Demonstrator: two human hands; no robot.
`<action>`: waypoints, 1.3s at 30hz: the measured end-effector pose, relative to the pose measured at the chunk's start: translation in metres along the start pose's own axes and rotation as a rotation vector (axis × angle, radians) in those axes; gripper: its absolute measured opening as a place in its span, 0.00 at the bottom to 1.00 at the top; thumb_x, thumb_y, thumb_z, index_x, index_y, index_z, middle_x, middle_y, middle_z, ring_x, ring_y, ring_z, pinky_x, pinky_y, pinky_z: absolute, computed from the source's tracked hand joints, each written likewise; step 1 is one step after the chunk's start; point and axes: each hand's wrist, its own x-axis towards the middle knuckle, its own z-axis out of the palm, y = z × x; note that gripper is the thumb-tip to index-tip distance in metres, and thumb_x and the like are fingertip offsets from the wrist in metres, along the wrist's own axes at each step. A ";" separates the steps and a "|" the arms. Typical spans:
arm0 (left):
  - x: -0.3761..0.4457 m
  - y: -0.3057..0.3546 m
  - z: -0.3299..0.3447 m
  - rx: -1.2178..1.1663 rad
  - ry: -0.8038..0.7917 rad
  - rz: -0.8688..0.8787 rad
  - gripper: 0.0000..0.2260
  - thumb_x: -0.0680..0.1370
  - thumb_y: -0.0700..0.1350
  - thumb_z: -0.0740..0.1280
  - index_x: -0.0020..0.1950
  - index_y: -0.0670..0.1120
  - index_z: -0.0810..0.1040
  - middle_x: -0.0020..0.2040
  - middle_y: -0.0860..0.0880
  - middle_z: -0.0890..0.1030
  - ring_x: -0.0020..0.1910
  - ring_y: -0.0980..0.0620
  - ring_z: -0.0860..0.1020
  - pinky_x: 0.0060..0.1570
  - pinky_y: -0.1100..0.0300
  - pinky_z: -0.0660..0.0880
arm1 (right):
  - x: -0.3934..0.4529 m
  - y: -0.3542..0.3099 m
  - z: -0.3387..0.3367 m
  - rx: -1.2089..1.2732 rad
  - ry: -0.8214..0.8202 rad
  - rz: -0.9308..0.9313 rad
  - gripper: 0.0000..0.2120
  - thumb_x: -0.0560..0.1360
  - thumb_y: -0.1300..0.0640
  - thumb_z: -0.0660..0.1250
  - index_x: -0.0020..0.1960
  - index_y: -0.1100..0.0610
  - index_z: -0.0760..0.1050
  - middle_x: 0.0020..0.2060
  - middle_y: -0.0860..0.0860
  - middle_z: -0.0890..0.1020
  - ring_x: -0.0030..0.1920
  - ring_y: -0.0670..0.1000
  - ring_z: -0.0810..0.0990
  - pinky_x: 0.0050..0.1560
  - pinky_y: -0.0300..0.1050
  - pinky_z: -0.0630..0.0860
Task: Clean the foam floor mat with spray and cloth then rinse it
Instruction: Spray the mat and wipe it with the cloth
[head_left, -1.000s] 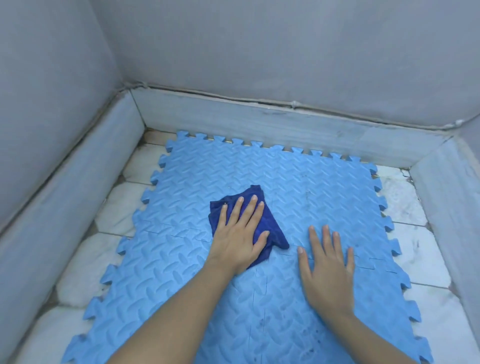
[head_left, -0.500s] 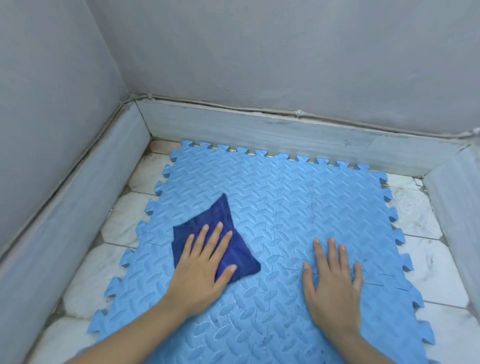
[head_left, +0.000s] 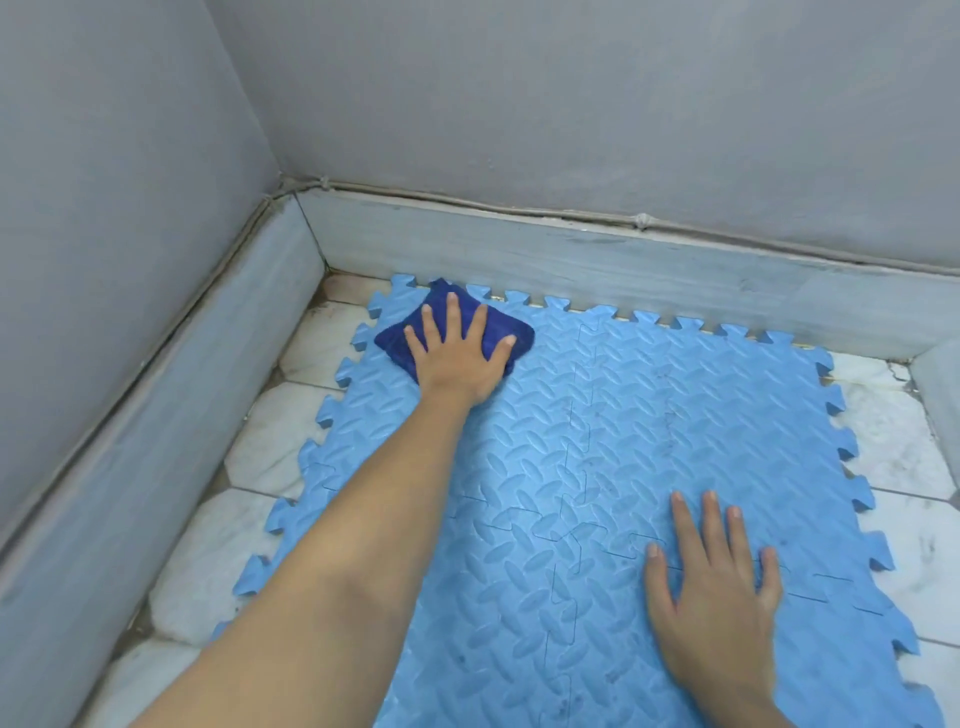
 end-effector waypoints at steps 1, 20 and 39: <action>-0.016 0.015 0.008 0.026 0.011 0.130 0.31 0.77 0.68 0.44 0.78 0.59 0.47 0.79 0.51 0.39 0.77 0.42 0.37 0.72 0.41 0.35 | -0.001 -0.001 0.000 -0.002 -0.001 0.002 0.30 0.76 0.41 0.49 0.75 0.49 0.66 0.75 0.53 0.66 0.76 0.54 0.61 0.74 0.59 0.49; -0.205 -0.120 0.022 0.166 -0.066 0.516 0.31 0.79 0.65 0.46 0.79 0.53 0.46 0.79 0.53 0.45 0.78 0.51 0.42 0.75 0.49 0.45 | -0.002 -0.001 -0.006 -0.022 -0.047 0.000 0.30 0.78 0.40 0.47 0.77 0.48 0.59 0.78 0.50 0.58 0.79 0.51 0.52 0.77 0.58 0.45; -0.268 -0.076 0.047 0.114 -0.082 0.618 0.28 0.79 0.58 0.51 0.79 0.54 0.50 0.80 0.50 0.46 0.78 0.47 0.44 0.75 0.47 0.43 | -0.002 -0.001 -0.006 0.027 0.010 -0.021 0.28 0.78 0.43 0.51 0.76 0.51 0.62 0.77 0.54 0.61 0.78 0.55 0.55 0.75 0.62 0.47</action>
